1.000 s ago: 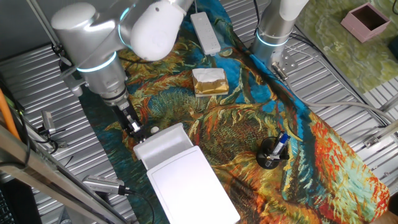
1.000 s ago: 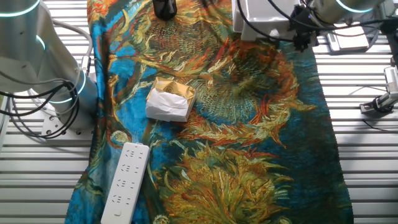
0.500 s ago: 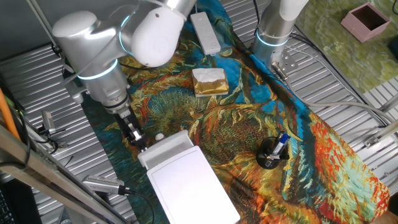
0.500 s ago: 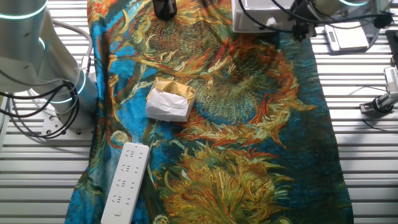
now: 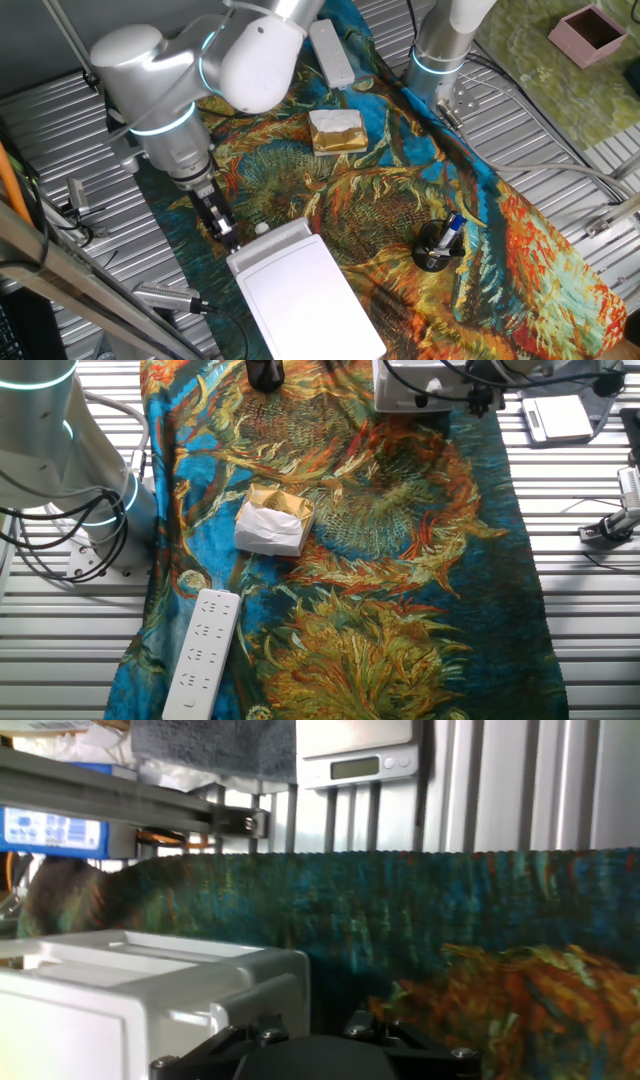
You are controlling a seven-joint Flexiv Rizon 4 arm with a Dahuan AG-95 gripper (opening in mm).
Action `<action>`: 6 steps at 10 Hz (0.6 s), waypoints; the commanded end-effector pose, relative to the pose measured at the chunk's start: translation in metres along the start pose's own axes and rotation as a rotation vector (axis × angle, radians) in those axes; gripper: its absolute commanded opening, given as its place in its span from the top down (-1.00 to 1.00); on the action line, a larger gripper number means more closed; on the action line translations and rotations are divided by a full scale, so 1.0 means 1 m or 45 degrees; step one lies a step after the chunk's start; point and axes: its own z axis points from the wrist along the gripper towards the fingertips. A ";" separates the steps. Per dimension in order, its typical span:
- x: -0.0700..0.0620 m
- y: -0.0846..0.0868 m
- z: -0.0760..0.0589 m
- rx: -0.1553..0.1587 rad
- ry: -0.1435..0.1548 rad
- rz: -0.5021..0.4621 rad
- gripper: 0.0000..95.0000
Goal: Use the gripper to push and close the drawer
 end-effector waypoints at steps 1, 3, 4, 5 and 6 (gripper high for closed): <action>0.000 0.006 0.003 -0.006 -0.004 0.012 0.20; 0.000 0.012 0.005 -0.006 -0.008 0.022 0.20; 0.000 0.016 0.007 -0.010 -0.010 0.033 0.20; 0.000 0.020 0.008 -0.010 -0.009 0.040 0.20; 0.000 0.022 0.009 -0.012 -0.011 0.042 0.20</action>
